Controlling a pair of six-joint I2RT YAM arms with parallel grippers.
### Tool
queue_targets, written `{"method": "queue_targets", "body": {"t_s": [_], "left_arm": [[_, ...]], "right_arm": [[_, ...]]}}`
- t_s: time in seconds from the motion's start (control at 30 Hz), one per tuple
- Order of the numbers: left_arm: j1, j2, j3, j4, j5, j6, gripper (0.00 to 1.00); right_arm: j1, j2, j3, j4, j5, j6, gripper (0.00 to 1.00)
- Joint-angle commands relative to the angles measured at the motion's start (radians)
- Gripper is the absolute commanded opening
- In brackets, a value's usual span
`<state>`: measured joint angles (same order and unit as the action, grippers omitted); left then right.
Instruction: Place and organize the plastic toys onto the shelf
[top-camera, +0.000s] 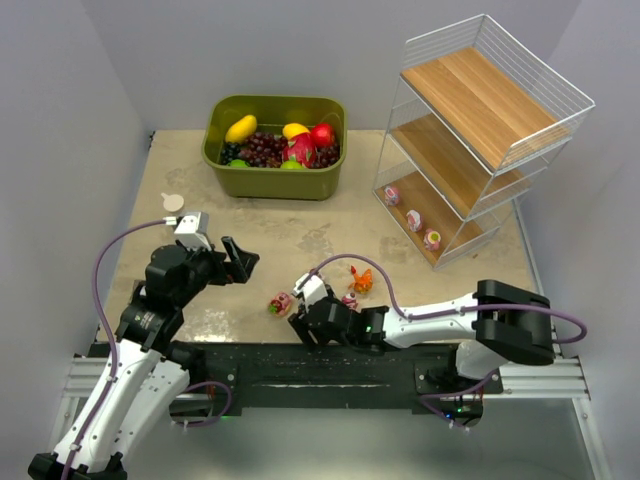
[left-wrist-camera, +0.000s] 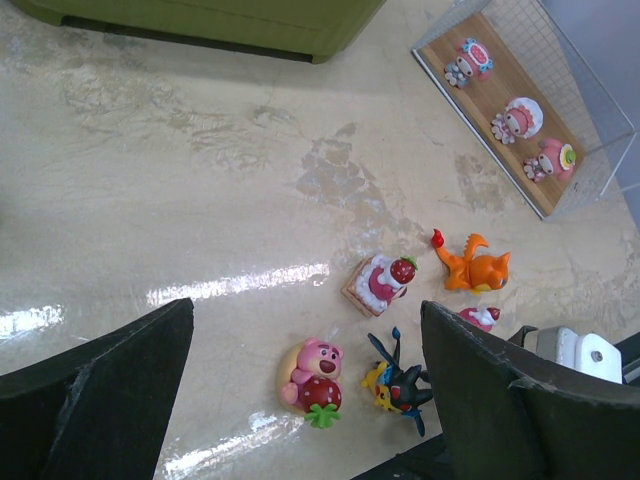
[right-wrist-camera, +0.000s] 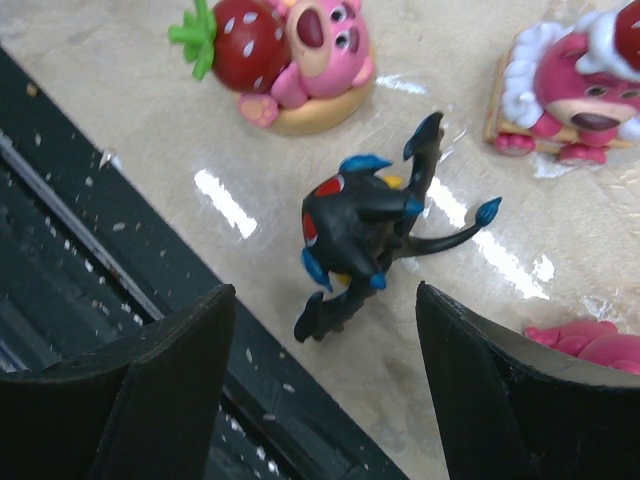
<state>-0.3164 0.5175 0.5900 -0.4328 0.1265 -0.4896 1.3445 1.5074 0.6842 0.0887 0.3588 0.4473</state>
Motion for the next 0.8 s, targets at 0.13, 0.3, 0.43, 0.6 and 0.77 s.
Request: {"method": "queue_targets", "body": {"t_s": [0.13,0.3,0.43,0.6,0.77], "left_arm": [[0.002,-0.008,-0.001,0.028,-0.004,-0.006,1.00],[0.002,-0.008,-0.001,0.031,-0.004,-0.004,1.00],[0.002,-0.008,0.001,0.029,-0.004,-0.004,1.00],[0.002,-0.008,0.001,0.028,-0.007,-0.004,1.00],[0.002,-0.004,0.002,0.029,-0.005,-0.004,1.00]], "right_arm": [[0.010,0.060,0.077,0.088,0.175,0.039,0.70],[0.028,0.027,0.068,0.033,0.189,0.051,0.72],[0.048,0.014,0.067,-0.015,0.192,0.071,0.73],[0.071,0.004,0.054,-0.046,0.218,0.116,0.67],[0.076,0.010,0.041,-0.035,0.236,0.139,0.59]]}}
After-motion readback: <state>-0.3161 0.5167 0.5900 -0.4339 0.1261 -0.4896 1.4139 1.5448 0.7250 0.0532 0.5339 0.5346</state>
